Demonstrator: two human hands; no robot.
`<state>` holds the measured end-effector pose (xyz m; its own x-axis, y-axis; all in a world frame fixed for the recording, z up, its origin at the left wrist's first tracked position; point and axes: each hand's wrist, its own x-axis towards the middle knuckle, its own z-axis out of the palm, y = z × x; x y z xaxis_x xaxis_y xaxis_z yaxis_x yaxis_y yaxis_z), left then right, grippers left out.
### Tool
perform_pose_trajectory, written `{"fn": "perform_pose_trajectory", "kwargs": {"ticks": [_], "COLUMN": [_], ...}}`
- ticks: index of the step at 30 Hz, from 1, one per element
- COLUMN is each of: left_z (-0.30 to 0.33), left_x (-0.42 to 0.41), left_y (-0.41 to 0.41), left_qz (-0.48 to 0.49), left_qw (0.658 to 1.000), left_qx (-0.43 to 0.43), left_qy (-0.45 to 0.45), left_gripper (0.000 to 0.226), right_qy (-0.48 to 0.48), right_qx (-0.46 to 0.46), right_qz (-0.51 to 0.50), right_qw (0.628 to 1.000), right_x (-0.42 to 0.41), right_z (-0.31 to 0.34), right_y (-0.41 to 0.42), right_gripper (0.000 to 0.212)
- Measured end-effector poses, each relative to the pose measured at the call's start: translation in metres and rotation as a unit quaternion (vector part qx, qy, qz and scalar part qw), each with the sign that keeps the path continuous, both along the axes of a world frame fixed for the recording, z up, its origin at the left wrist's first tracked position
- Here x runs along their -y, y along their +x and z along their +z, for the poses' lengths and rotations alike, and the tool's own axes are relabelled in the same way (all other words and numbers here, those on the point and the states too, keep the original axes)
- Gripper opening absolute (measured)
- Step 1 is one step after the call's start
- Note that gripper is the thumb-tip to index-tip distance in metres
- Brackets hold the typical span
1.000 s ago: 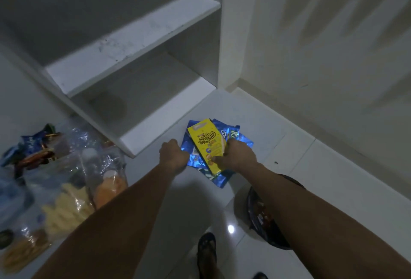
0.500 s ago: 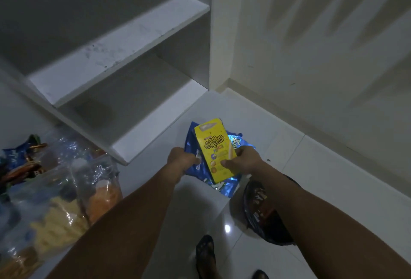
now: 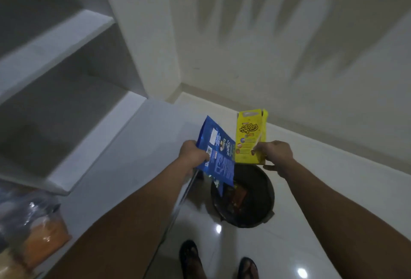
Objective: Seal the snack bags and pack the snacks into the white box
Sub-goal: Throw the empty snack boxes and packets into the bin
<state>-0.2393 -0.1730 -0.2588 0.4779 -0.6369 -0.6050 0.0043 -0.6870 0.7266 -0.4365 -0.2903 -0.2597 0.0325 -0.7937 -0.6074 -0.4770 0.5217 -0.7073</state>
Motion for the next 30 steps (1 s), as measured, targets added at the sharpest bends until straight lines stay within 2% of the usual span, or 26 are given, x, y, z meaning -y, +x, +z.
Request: {"fn": "perform_pose_trajectory", "kwargs": {"ticks": [5, 10, 17, 22, 24, 27, 30], "left_z": [-0.044, -0.110, -0.205, -0.260, -0.271, -0.273, -0.252], "left_x": [0.029, 0.040, 0.054, 0.060, 0.060, 0.056, 0.052], "left_y": [-0.052, -0.088, -0.111, -0.113, -0.113, -0.112, -0.111], "left_qz": [-0.088, -0.099, -0.156, -0.161, -0.159, -0.173, -0.187], "left_qw": [0.994, 0.990, 0.970, 0.969, 0.970, 0.967, 0.962], "left_qx": [0.049, 0.085, 0.156, 0.157, 0.150, 0.153, 0.155], "left_qy": [0.033, 0.055, 0.098, 0.106, 0.107, 0.111, 0.127], "left_gripper": [0.032, 0.023, 0.031, 0.025, 0.030, 0.052, 0.051], "right_qy": [-0.017, -0.003, 0.029, 0.043, 0.051, 0.062, 0.058], "right_qx": [-0.103, -0.174, -0.232, -0.237, -0.231, -0.227, -0.225], "right_qz": [0.022, 0.089, 0.166, 0.180, 0.182, 0.192, 0.211], "right_qw": [0.994, 0.981, 0.958, 0.954, 0.954, 0.953, 0.949], "right_x": [0.000, 0.002, 0.003, 0.000, -0.001, -0.004, -0.005], "right_z": [-0.034, -0.099, -0.206, -0.268, -0.284, -0.289, -0.273], "right_y": [-0.058, -0.089, -0.099, -0.097, -0.097, -0.098, -0.101], "right_gripper": [0.027, 0.033, 0.041, 0.034, 0.038, 0.037, 0.039]}}
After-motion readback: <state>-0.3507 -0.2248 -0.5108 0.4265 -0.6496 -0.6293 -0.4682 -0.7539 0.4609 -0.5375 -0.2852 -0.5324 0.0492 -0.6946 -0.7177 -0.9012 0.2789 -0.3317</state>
